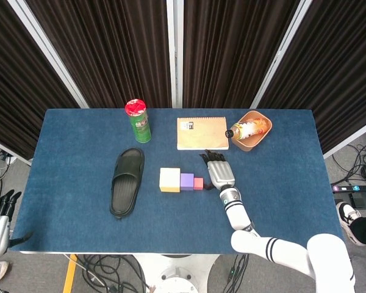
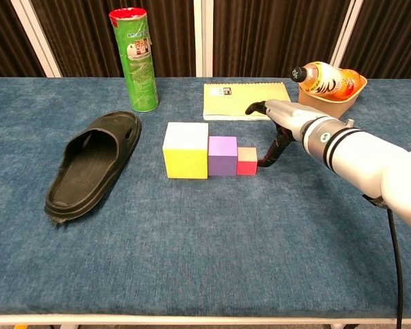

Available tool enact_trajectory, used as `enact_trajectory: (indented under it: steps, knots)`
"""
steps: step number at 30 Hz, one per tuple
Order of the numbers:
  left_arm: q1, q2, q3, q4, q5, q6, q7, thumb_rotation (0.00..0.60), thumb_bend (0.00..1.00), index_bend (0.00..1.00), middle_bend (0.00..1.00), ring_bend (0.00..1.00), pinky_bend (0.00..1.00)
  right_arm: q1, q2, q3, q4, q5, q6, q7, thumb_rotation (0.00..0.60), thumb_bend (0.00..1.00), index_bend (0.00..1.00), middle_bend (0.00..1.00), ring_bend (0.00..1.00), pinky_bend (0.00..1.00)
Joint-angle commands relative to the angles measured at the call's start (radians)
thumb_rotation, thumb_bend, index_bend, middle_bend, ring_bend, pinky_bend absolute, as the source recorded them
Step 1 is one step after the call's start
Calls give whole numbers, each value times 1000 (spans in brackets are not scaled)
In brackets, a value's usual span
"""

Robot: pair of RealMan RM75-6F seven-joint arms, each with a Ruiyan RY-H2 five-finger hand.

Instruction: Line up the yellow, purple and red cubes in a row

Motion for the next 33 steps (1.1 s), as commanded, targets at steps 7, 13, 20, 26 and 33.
enact_trajectory:
  steps: [7, 13, 20, 26, 33]
  knots:
    - [2, -2, 1, 5, 5, 5, -6, 600, 59, 135, 156, 107, 157, -45, 54, -29, -66, -37, 36, 17, 600, 60, 92, 0, 0, 0]
    - [-1, 1, -4, 1, 13, 14, -6, 600, 59, 135, 156, 107, 157, -141, 201, -87, -215, -206, 97, 140, 600, 80, 91, 7, 0, 0]
    - [-11, 5, -12, -13, 19, 15, 10, 600, 59, 135, 156, 107, 157, -342, 470, -225, -399, -510, 308, 346, 600, 189, 90, 80, 0, 0]
    - [-29, 11, -20, -43, 20, 4, 41, 600, 59, 135, 156, 107, 157, -522, 567, -306, -406, -669, 554, 501, 600, 248, 123, 112, 0, 0]
    - [-44, 16, -25, -81, 33, 6, 79, 600, 60, 135, 156, 107, 157, -635, 664, -383, -453, -764, 648, 593, 600, 249, 124, 94, 0, 0]
